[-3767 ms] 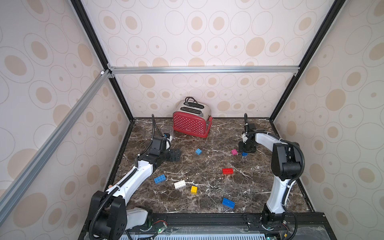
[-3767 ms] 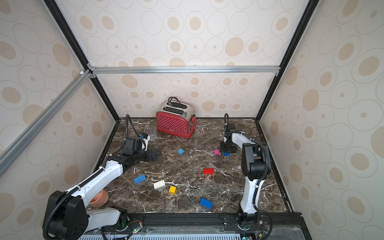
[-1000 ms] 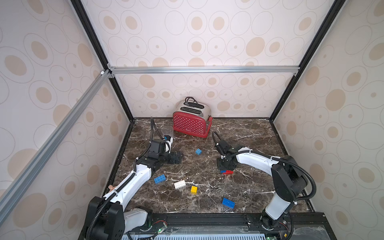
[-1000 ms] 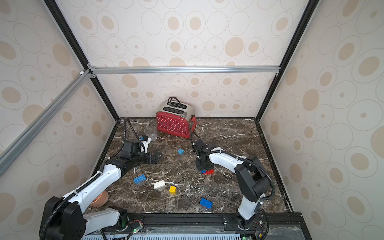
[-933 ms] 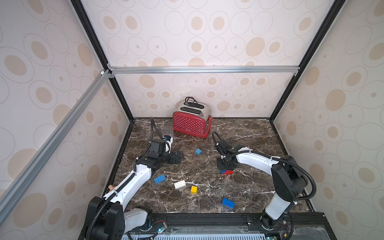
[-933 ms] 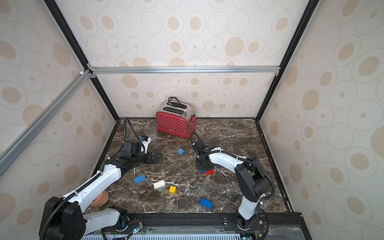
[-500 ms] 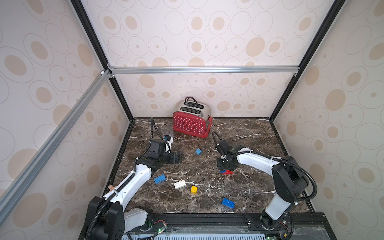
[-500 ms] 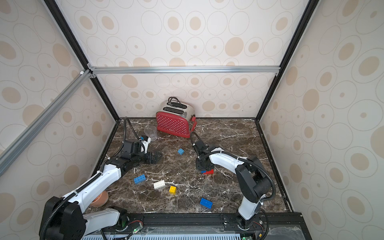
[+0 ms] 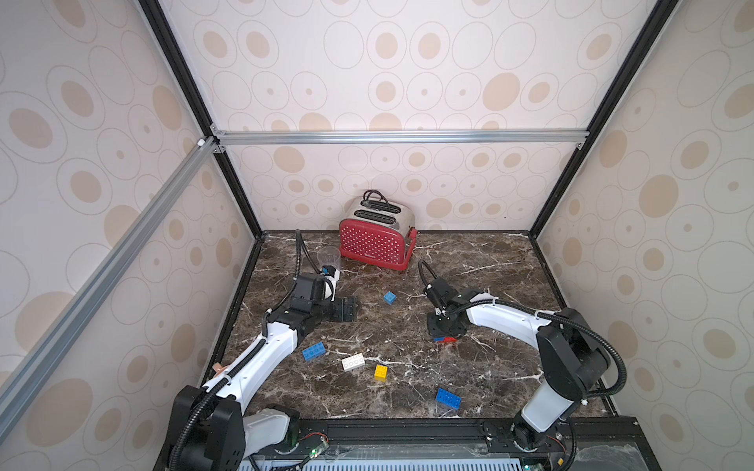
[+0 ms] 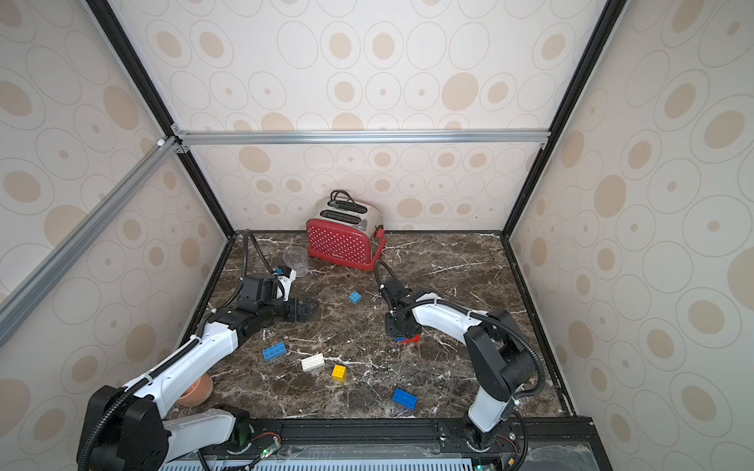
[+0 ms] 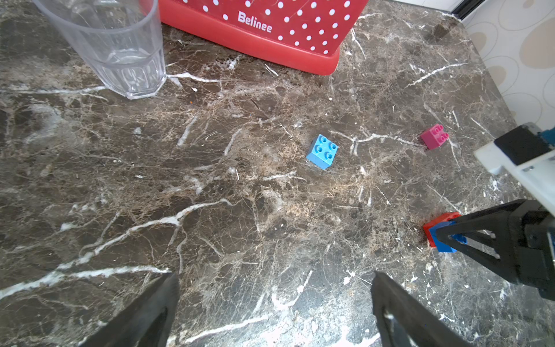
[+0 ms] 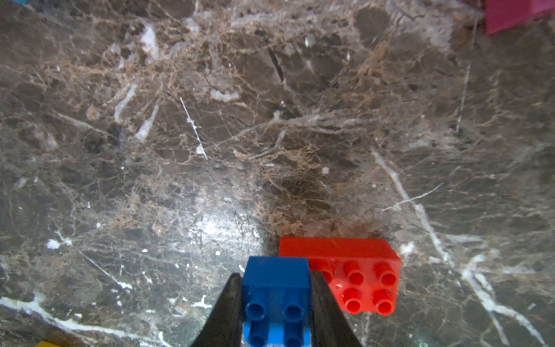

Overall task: Assemble a carrot with lego
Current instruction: Assemble the lego brick with the lego brick, then pick up the lego brick from the center of the board.

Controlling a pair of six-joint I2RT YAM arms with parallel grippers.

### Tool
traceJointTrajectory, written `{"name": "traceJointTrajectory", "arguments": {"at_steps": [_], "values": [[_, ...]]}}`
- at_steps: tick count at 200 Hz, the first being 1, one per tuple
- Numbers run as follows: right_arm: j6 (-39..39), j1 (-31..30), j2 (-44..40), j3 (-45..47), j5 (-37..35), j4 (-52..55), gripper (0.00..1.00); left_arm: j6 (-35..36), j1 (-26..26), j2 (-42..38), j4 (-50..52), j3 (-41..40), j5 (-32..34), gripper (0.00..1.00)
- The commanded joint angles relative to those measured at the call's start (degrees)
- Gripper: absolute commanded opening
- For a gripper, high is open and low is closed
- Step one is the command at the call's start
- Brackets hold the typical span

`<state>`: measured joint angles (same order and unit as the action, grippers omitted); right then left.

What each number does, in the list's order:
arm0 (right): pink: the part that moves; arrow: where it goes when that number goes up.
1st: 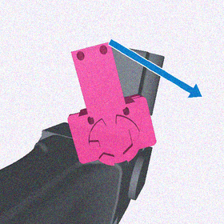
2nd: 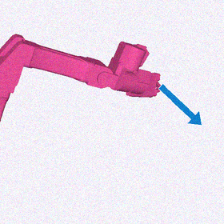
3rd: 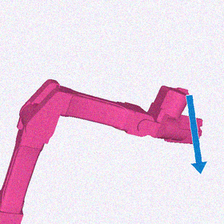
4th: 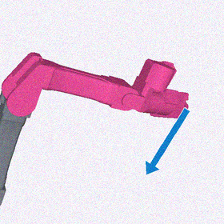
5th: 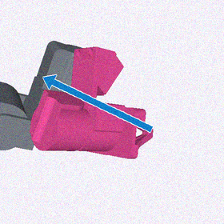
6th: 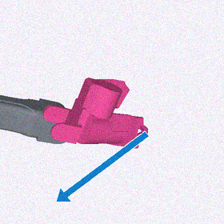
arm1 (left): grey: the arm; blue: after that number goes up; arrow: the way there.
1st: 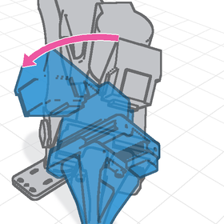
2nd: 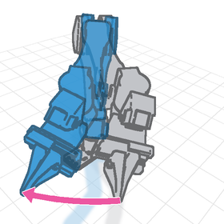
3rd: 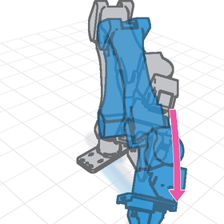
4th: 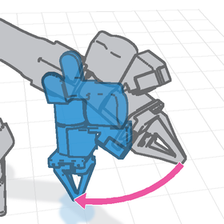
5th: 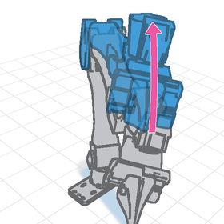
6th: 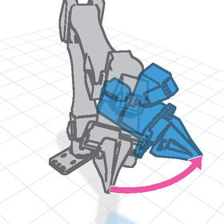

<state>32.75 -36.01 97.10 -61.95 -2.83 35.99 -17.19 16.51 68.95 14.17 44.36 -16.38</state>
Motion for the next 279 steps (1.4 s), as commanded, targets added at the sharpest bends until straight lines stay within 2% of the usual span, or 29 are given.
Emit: {"name": "traceJointTrajectory", "arguments": {"at_steps": [1, 18, 55, 129, 158, 199, 242, 262, 279], "values": [[1.08, -0.56, 3.19, 0.78, 0.15, 4.63, 0.04, -0.18, 0.25, -0.18, -0.42, 0.21, -0.3, 0.99], [1.35, -0.55, 2.3, 0.85, -0.14, 4.62, 0.05, -0.06, 0.19, -0.44, -0.16, 0.2, 0.02, 0.99], [1.27, -0.6, 0.38, -0.53, -0.55, 5.29, 0.24, -0.08, 0.2, -0.24, -0.3, 0.37, 0.08, 0.99], [0.67, -0.52, -2.21, -3.86, -0.12, 6.29, 0.5, -0.09, 0.2, -0.48, -0.29, 0.29, 0.46, 0.99], [0.04, 0.17, -3.3, -5.36, 0.12, 7.33, 0.56, -0.08, 0.2, -0.22, -0.51, 0.47, 0.32, 0.99], [-2.8, 7.68, -3.38, -7.18, -1.36, 7.42, 0.56, -0.43, 0.2, 0.11, -0.94, 0.46, -0.31, 0.99], [-10.25, 17.33, 3.01, -11.88, -2.31, 5.23, 0.6, -1.32, 0.26, 0.22, -1.03, 0.58, -1.25, 0.99], [-13.19, 19.65, 6.37, -14.56, -0.04, 3.48, 0.65, -1.53, 0.25, 0.22, -1.07, 0.29, -1.15, 0.99], [-14.84, 22.24, 9.36, -16.93, 1.82, 2.87, 0.75, -1.49, 0.2, 0.14, -1.05, 0.03, -0.99, 0.99]]}}
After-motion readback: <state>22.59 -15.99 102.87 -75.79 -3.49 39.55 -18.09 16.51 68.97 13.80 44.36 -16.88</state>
